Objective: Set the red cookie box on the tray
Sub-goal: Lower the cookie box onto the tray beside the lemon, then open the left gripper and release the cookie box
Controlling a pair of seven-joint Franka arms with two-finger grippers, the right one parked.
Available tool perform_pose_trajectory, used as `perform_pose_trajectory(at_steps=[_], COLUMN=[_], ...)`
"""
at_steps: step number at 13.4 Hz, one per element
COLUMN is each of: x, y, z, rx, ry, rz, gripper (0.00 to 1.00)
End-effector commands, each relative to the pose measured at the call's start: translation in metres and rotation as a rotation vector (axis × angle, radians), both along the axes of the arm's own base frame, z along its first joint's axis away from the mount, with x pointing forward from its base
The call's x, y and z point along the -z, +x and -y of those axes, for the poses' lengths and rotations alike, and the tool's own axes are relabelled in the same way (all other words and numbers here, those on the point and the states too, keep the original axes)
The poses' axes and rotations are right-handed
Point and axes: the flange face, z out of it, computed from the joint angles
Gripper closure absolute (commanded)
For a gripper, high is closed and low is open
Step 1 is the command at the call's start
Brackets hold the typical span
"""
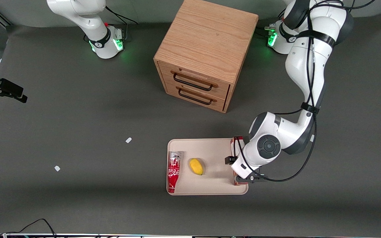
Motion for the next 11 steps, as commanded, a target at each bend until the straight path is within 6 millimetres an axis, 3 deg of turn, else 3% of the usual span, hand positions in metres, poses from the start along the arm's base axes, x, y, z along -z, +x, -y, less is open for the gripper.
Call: perform_pose_trajectory(at_steps=[1, 3, 5, 11], x=[-0.025, -0.058, -0.102, -0.273], y=[0.003, 0.004, 0.001, -0.049], z=[0.0, -0.002, -0.021, -0.14], rx=[-0.03, -0.061, -0.097, -0.174], ry=[0.011, -0.023, -0.04, -0.001], rz=[0.031, 0.041, 0.044, 0.031], gripper=[0.0, 0.0, 0.0, 0.0])
